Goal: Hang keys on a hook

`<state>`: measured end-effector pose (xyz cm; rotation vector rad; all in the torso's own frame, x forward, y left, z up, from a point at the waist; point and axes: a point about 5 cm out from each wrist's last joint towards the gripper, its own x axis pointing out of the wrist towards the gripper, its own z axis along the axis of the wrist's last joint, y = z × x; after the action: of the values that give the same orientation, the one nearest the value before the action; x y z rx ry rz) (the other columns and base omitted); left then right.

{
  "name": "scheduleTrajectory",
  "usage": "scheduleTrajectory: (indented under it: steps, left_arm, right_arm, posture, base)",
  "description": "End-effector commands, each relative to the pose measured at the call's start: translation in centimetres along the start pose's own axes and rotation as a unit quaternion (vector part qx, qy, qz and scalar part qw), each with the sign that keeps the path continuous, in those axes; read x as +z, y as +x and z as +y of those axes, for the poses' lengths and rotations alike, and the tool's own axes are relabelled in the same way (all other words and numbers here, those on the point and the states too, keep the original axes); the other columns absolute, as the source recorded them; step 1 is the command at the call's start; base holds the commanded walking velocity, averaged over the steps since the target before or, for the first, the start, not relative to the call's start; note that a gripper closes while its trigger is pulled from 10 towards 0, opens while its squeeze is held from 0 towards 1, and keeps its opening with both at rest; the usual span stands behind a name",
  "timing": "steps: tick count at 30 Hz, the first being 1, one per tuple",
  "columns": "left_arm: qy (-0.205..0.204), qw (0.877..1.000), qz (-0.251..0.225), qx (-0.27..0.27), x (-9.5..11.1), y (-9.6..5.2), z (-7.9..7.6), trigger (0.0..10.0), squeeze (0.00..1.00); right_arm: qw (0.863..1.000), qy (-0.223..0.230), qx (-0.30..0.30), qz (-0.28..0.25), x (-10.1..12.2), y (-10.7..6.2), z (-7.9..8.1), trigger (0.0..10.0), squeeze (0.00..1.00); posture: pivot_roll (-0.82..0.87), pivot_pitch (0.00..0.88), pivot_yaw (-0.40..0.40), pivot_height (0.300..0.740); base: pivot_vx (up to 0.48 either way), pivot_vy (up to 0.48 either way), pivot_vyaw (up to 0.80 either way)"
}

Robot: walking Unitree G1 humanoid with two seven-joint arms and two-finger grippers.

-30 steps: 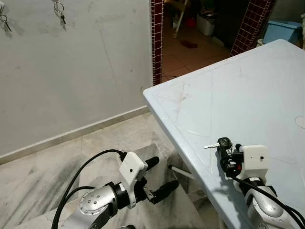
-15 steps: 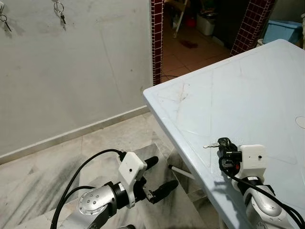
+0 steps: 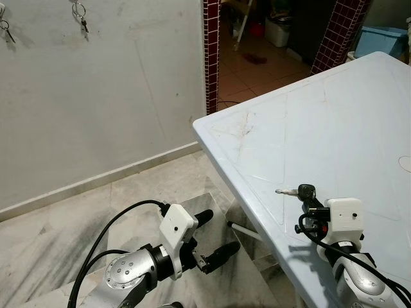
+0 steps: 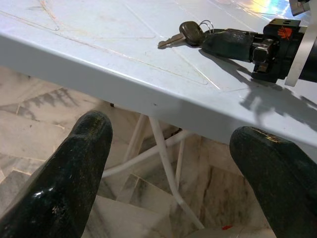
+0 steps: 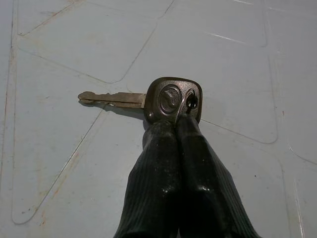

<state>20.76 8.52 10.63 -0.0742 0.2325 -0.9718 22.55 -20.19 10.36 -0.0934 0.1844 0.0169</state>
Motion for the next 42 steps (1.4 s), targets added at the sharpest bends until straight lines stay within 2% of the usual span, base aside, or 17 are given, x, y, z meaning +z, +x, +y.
scheduleTrajectory:
  steps: [1,12,13,14,15,16,19,21,24,27,30,33,36,37,39,41,42]
  left_arm:
    - [0.006,1.000,0.007,0.006,0.0,-0.2,0.1,10.0,0.00]
    - [0.013,0.999,0.000,0.030,0.3,-0.2,0.6,10.0,0.00]
    - [0.015,0.999,-0.004,0.040,0.4,-0.3,0.9,10.0,0.00]
    - [0.015,0.999,-0.004,0.040,0.4,-0.3,0.9,10.0,0.00]
    - [0.019,0.999,-0.006,0.048,0.5,-0.4,1.1,10.0,0.00]
    - [0.019,0.998,-0.011,0.060,0.6,-0.4,1.3,10.0,0.00]
    - [0.018,0.997,-0.014,0.067,0.7,-0.5,1.5,10.0,0.00]
    - [0.028,0.995,-0.026,0.097,1.2,-0.6,2.3,10.0,0.00]
    - [0.028,0.994,-0.029,0.105,1.2,-0.6,2.4,10.0,0.00]
    - [0.028,0.993,-0.027,0.108,1.1,-0.7,2.4,10.0,0.00]
    - [0.029,0.993,-0.025,0.110,1.1,-0.7,2.3,10.0,0.00]
    - [0.031,0.993,-0.025,0.112,1.1,-0.6,2.4,10.0,0.00]
    - [0.031,0.993,-0.025,0.115,1.1,-0.6,2.6,10.0,0.00]
    - [0.031,0.993,-0.024,0.115,1.0,-0.5,2.6,10.0,0.00]
    - [0.031,0.993,-0.023,0.115,1.0,-0.5,2.6,10.0,0.00]
    - [0.031,0.993,-0.023,0.115,1.0,-0.5,2.5,10.0,0.00]
    - [0.031,0.993,-0.024,0.116,1.0,-0.5,2.5,10.0,0.00]
  right_arm:
    - [1.000,0.000,-0.003,0.010,-0.4,-0.1,-0.1,0.0,0.00]
    - [0.998,0.031,0.019,-0.059,2.9,2.5,0.7,0.0,0.00]
    - [0.995,0.044,0.040,-0.084,4.1,3.2,1.1,2.7,0.00]
    - [0.995,0.044,0.040,-0.084,4.1,3.2,1.1,2.7,0.00]
    - [0.993,0.052,0.050,-0.098,4.8,3.6,1.4,4.2,0.00]
    - [0.990,0.056,0.071,-0.110,5.5,3.9,1.9,9.1,0.00]
    - [0.988,0.057,0.084,-0.117,5.9,4.0,2.2,9.1,0.00]
    - [0.979,-0.055,0.145,-0.135,6.8,4.4,3.7,10.0,0.00]
    - [0.979,-0.055,0.144,-0.135,6.9,4.8,3.5,10.0,0.00]
    - [0.965,-0.155,0.180,-0.106,6.1,5.2,3.5,10.0,0.00]
    - [0.968,-0.186,0.124,-0.110,6.5,5.8,1.7,10.0,0.00]
    - [0.958,-0.232,0.095,-0.136,7.4,5.9,1.1,10.0,0.00]
    - [0.964,-0.207,0.075,-0.150,8.0,5.9,0.6,10.0,0.00]
    - [0.972,-0.167,0.092,-0.137,7.7,5.8,0.8,10.0,0.00]
    - [0.972,-0.170,0.081,-0.140,7.8,5.8,0.5,10.0,0.00]
    - [0.983,-0.073,0.123,-0.116,7.5,5.9,0.8,10.0,0.00]
    - [0.972,-0.140,0.153,-0.114,7.4,5.8,1.3,10.0,0.00]
  posture:
    - [-0.02,0.160,0.052,0.740]
    - [-0.01,0.151,0.056,0.740]
    - [0.00,0.151,0.055,0.740]
    - [0.00,0.151,0.055,0.740]
    - [0.00,0.147,0.053,0.740]
    - [0.00,0.145,0.053,0.740]
    - [0.01,0.145,0.051,0.740]
    - [0.01,0.150,0.047,0.740]
    - [0.01,0.149,0.046,0.740]
    - [0.02,0.150,0.047,0.740]
    - [0.01,0.152,0.050,0.740]
    - [0.01,0.152,0.050,0.740]
    - [0.01,0.153,0.052,0.740]
    - [0.01,0.153,0.053,0.740]
    - [0.01,0.153,0.053,0.740]
    - [0.01,0.154,0.054,0.740]
    - [0.01,0.154,0.057,0.740]
  base:
    - [0.000,0.000,0.00]
    - [0.000,0.000,0.00]
    - [0.000,0.000,0.00]
    - [0.000,0.000,0.00]
    - [0.000,0.000,0.00]
    - [0.000,0.000,0.00]
    - [0.000,0.000,0.00]
    - [0.000,0.000,0.00]
    - [0.000,0.000,0.00]
    - [0.000,0.000,0.00]
    - [0.000,0.000,0.00]
    - [0.000,0.000,0.00]
    - [0.000,0.000,0.00]
    - [0.000,0.000,0.00]
    - [0.000,0.000,0.00]
    - [0.000,0.000,0.00]
    - [0.000,0.000,0.00]
